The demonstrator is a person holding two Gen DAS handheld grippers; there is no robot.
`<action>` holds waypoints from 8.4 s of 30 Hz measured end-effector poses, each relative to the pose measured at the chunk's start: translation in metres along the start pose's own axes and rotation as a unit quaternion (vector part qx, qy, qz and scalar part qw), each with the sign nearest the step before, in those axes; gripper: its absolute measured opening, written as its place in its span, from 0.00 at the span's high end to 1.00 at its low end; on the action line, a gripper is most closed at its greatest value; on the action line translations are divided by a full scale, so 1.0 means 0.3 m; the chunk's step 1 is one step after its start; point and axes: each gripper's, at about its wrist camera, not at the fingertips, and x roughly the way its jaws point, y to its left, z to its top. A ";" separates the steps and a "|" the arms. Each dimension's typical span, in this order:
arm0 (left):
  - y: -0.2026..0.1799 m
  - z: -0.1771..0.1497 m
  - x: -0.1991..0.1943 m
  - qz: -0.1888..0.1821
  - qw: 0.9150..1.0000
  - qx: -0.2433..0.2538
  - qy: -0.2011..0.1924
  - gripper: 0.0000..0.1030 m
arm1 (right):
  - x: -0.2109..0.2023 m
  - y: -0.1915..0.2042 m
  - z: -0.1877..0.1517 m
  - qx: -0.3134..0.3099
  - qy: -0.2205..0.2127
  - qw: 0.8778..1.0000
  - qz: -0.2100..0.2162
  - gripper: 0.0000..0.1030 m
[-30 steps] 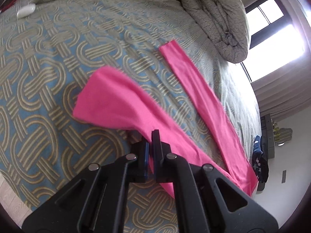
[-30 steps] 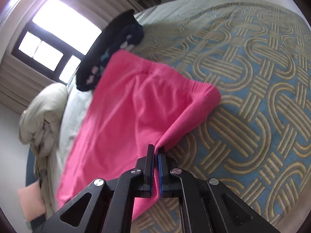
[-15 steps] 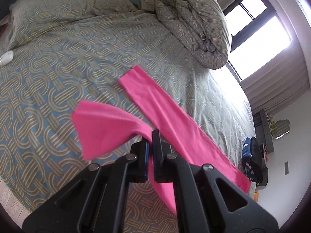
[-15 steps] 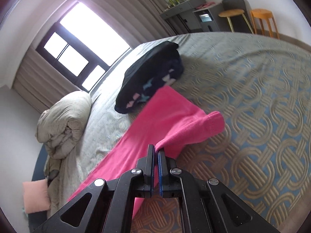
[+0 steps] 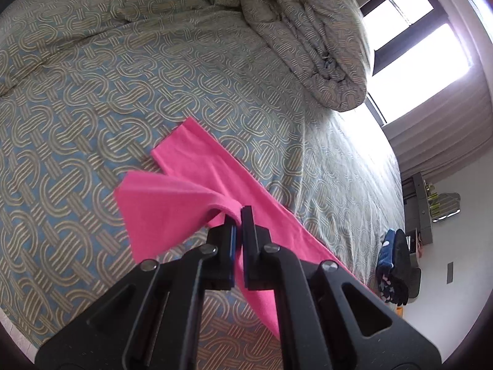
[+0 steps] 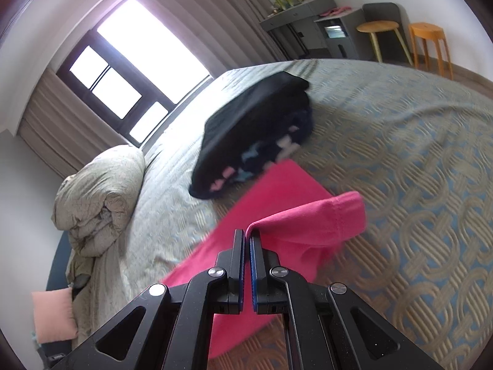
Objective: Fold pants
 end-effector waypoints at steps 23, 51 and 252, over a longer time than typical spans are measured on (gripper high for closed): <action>-0.059 0.306 0.640 0.186 0.974 -0.004 0.128 0.89 | 0.743 0.059 0.177 -0.073 0.114 0.968 -0.213 0.73; 0.114 0.257 0.450 0.043 0.994 -0.066 0.074 0.97 | 0.220 0.048 -0.322 -0.176 0.105 0.959 -0.196 0.37; 0.198 0.010 0.353 -0.041 0.998 0.046 0.013 0.56 | 0.838 1.473 -1.191 -0.523 0.373 0.754 0.139 0.60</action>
